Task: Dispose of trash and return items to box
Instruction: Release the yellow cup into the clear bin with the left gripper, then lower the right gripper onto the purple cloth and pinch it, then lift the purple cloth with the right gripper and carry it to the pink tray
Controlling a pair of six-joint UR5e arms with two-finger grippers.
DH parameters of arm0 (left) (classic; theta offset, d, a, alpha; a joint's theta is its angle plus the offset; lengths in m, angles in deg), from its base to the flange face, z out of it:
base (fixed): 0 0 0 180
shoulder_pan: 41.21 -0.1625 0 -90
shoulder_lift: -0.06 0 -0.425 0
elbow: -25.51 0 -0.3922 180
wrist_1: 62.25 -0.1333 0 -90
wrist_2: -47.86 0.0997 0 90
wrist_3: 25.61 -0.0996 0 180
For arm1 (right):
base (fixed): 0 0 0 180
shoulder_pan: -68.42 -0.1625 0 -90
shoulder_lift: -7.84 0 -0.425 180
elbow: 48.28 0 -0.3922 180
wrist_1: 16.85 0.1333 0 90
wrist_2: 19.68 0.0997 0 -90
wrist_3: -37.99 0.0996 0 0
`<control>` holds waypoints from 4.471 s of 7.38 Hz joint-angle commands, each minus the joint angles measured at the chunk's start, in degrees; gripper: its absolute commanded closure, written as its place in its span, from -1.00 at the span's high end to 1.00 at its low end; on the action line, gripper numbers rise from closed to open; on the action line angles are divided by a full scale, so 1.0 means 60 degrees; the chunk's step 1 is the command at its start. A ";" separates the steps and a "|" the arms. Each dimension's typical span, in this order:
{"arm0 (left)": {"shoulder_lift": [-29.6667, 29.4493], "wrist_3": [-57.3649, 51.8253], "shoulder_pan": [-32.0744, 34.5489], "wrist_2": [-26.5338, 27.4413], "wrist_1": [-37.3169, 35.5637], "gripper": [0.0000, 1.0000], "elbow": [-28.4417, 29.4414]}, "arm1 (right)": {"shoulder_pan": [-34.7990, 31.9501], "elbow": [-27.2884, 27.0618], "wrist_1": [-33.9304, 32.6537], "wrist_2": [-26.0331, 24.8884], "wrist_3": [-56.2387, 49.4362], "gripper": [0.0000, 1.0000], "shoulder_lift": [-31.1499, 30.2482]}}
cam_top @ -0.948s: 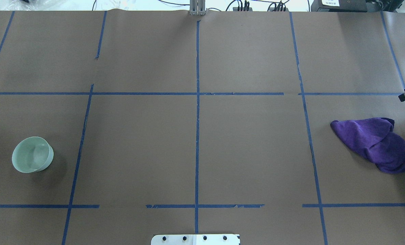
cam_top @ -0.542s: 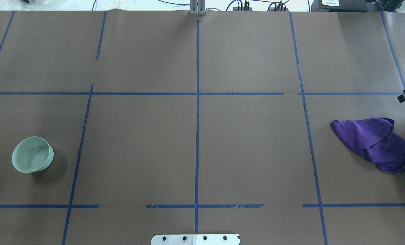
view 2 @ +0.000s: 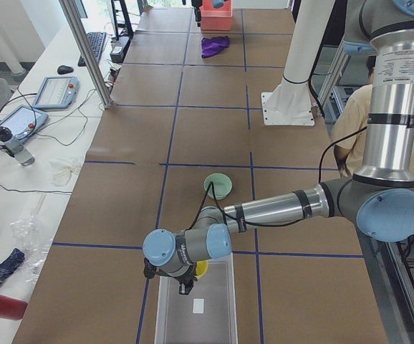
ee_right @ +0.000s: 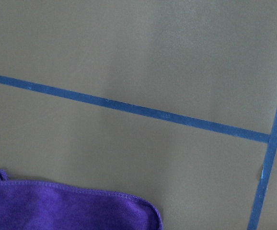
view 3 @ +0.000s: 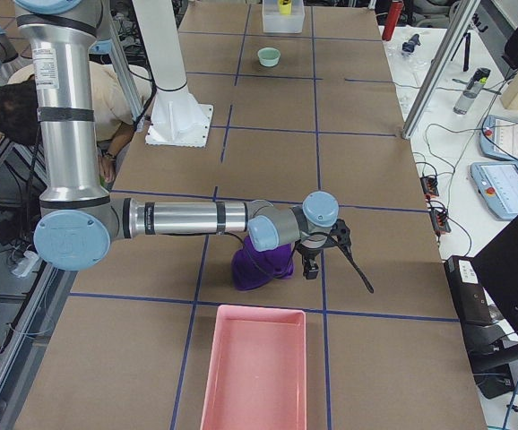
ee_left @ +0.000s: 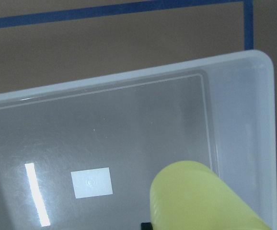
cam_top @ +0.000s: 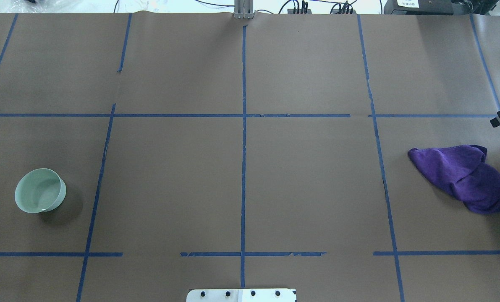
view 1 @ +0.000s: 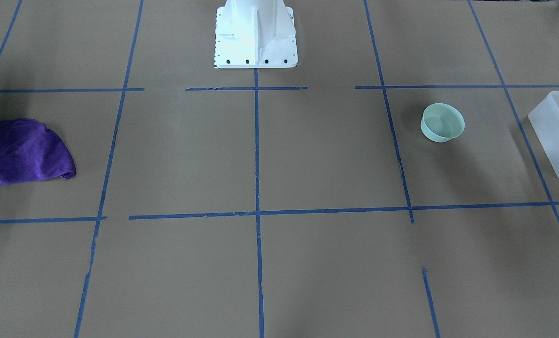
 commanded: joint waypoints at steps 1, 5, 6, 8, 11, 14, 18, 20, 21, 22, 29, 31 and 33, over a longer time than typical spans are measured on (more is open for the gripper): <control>0.0024 0.0070 -0.0168 -0.0139 0.0330 -1.00 0.0369 | 0.0010 0.0005 0.0000 -0.0001 0.0008 1.00 0.0014; 0.0053 0.0084 -0.0169 -0.0154 0.0519 0.99 0.0516 | 0.0083 -0.0082 0.0015 0.0130 0.0491 1.00 0.0014; 0.0053 0.0085 -0.0169 -0.0139 0.0506 1.00 0.0487 | 0.0127 -0.0068 0.0015 0.0377 0.0521 1.00 0.0014; 0.0097 0.0099 -0.0125 -0.0096 0.0215 1.00 -0.0705 | 0.0345 -0.0082 0.0029 0.0365 0.0507 1.00 0.0014; 0.0562 0.0201 0.0022 -0.0081 -0.0490 1.00 -0.3808 | 0.1410 0.0005 0.1429 0.0031 0.2155 1.00 -0.0059; 0.0493 0.2516 -0.0327 -0.0080 -0.0330 1.00 -0.5240 | 0.2410 -0.1104 0.2959 -0.0220 0.4531 1.00 -0.0731; 0.0478 0.2807 -0.1325 -0.0110 0.0883 1.00 -0.5461 | 0.4300 -0.2705 0.2988 -0.2035 0.6893 1.00 -0.2402; 0.0478 0.3088 -0.1500 -0.0066 0.1236 1.00 -0.5461 | 0.4637 -0.2603 0.2988 -0.2705 0.6952 0.75 -0.2345; 0.0478 0.3102 -0.1545 -0.0052 0.1325 1.00 -0.5461 | 0.4639 -0.2573 0.2988 -0.2856 0.6952 -0.84 -0.2359; 0.0478 0.3233 -0.1560 -0.0051 0.1326 1.00 -0.5461 | 0.4639 -0.2500 0.2988 -0.2887 0.6952 -1.00 -0.2359; 0.0581 0.4741 -0.2335 0.0326 0.1546 1.00 -0.5227 | 0.0178 -0.3364 0.2450 0.0336 0.4753 -1.00 -0.2987; 0.0595 0.4816 -0.2351 0.0329 0.1546 1.00 -0.5226 | -0.2407 -0.3350 -0.0989 0.0118 -0.0633 -1.00 -0.2771; 0.0537 0.6240 -0.3093 0.0314 0.1604 1.00 -0.5430 | -0.4406 -0.2943 -0.5300 -0.1341 -0.5362 -1.00 -0.0802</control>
